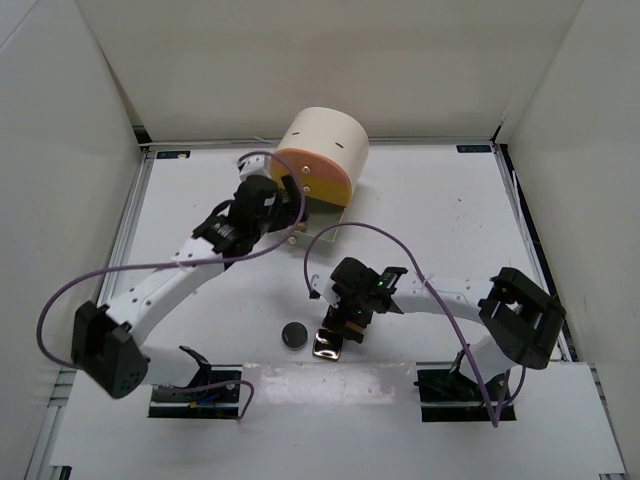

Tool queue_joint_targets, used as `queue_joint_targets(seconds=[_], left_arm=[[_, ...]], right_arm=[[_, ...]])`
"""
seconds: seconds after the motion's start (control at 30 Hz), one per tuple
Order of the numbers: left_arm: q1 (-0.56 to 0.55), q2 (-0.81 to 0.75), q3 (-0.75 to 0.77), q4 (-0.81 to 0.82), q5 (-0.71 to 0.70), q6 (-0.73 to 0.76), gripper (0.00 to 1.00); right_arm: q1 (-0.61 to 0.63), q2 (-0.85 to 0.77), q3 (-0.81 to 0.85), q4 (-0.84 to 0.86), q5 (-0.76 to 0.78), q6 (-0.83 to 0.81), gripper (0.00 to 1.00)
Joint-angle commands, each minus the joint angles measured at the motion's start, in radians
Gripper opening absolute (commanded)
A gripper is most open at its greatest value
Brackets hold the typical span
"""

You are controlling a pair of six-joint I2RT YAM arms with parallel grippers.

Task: Organize the makeup

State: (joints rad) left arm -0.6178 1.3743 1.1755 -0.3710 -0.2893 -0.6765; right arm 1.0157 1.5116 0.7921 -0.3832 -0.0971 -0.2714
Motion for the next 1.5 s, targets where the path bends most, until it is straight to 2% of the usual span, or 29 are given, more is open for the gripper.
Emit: queue_joint_targets(seconds=[0.0,0.1,0.17,0.2,0.23,0.3,0.47,0.6,0.77,0.87,0.93,1.07,1.17,1.23,1.3,1.33,1.37,1.4,1.47], left_arm=[[-0.013,-0.165,-0.162,-0.15,0.002,-0.011,0.98],[-0.016,-0.26,-0.276,-0.163,0.045,-0.023,0.98],[-0.023,-0.328,-0.362,-0.193,0.078,-0.052,0.98],[-0.022,-0.343,-0.384,-0.194,0.096,-0.063,0.98],[-0.025,-0.359,-0.405,-0.194,0.146,-0.061,0.98],[-0.048,-0.383,-0.461,-0.184,0.189,-0.06,0.98],[-0.158,-0.359,-0.508,-0.218,0.236,-0.015,0.98],[-0.235,-0.359,-0.563,-0.188,0.233,-0.003,0.98],[-0.287,-0.368,-0.662,-0.041,0.256,-0.015,0.98],[-0.298,-0.343,-0.66,-0.016,0.259,-0.021,0.98],[-0.316,-0.319,-0.657,0.006,0.257,-0.023,0.98],[-0.333,-0.276,-0.646,0.007,0.239,-0.017,0.98],[-0.339,-0.251,-0.633,0.003,0.23,-0.008,0.98],[-0.349,-0.233,-0.629,-0.009,0.228,-0.006,0.98],[-0.355,-0.224,-0.632,-0.009,0.222,-0.008,0.94],[-0.356,-0.215,-0.632,-0.009,0.219,-0.009,0.92],[-0.358,-0.216,-0.632,-0.006,0.216,-0.011,0.89],[-0.355,-0.202,-0.629,-0.003,0.213,-0.006,0.8],[-0.355,-0.172,-0.62,0.01,0.208,-0.005,0.73]], right_arm=[[0.033,0.047,-0.027,0.07,0.145,0.02,0.9],[0.049,0.065,-0.042,0.064,0.232,0.05,0.78],[0.05,0.038,-0.051,0.07,0.241,0.06,0.62],[0.055,0.023,-0.054,0.07,0.26,0.07,0.52],[0.052,0.006,-0.054,0.076,0.275,0.07,0.31],[0.052,-0.068,-0.048,0.098,0.309,0.049,0.28],[0.012,-0.186,0.036,0.174,0.336,-0.037,0.28],[-0.077,-0.15,0.217,0.254,0.294,-0.081,0.29],[-0.144,0.025,0.401,0.423,0.352,-0.06,0.29],[-0.169,0.151,0.487,0.448,0.385,-0.023,0.3],[-0.169,0.234,0.551,0.457,0.416,-0.015,0.34],[-0.169,0.317,0.607,0.474,0.453,0.026,0.38],[-0.169,0.341,0.637,0.434,0.471,0.06,0.43],[-0.169,0.341,0.636,0.42,0.471,0.07,0.55],[-0.169,0.332,0.625,0.414,0.453,0.077,0.61],[-0.166,0.334,0.622,0.412,0.453,0.077,0.69],[-0.169,0.332,0.622,0.406,0.45,0.077,0.76],[-0.169,0.329,0.622,0.397,0.441,0.067,0.83],[-0.166,0.323,0.633,0.389,0.441,0.067,0.84]])
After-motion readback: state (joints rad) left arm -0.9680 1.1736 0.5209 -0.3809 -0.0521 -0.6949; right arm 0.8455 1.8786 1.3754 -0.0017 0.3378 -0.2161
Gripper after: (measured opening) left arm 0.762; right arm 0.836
